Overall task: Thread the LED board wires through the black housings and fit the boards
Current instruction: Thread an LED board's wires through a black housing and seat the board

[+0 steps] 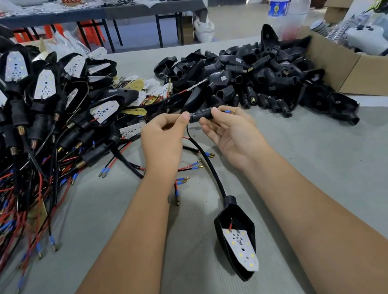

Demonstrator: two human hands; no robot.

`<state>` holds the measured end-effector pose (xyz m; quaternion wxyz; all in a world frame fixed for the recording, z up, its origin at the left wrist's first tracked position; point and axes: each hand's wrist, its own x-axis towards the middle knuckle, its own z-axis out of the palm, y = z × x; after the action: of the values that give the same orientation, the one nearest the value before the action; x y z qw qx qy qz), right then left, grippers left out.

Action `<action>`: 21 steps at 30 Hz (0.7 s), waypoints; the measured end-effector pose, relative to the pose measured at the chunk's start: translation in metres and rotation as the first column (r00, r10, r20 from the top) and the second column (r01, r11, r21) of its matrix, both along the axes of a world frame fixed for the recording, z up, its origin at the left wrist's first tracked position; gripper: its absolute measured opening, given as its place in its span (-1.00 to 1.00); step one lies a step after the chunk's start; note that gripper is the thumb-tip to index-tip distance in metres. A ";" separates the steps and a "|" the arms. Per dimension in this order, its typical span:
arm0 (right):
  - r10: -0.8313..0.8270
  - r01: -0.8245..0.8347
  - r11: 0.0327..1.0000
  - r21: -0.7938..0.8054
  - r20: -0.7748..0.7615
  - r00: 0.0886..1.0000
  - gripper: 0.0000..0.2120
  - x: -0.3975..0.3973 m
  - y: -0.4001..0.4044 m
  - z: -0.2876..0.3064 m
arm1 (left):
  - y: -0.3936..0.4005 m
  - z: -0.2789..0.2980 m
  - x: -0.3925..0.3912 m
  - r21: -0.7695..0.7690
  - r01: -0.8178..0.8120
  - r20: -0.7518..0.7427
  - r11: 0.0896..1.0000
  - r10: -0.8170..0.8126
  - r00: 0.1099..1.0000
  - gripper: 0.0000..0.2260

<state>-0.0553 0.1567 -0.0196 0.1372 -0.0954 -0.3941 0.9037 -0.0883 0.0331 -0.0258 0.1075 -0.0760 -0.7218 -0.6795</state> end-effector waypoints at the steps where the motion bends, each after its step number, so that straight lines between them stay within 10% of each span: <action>1: 0.006 -0.006 1.000 0.002 0.000 1.000 -0.88 0.000 0.000 0.000 | -0.001 -0.001 0.000 -0.004 0.015 -0.002 1.000 -0.015 1.000 -0.87; 21: 0.065 -0.061 0.991 0.122 -0.036 0.997 -0.83 0.003 -0.002 0.001 | -0.002 -0.002 -0.002 -0.006 0.024 -0.017 1.000 -0.024 1.000 -0.89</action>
<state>-0.0519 0.1551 -0.0186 0.1218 -0.0567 -0.4479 0.8839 -0.0907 0.0311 -0.0278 0.1053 -0.0910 -0.7218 -0.6780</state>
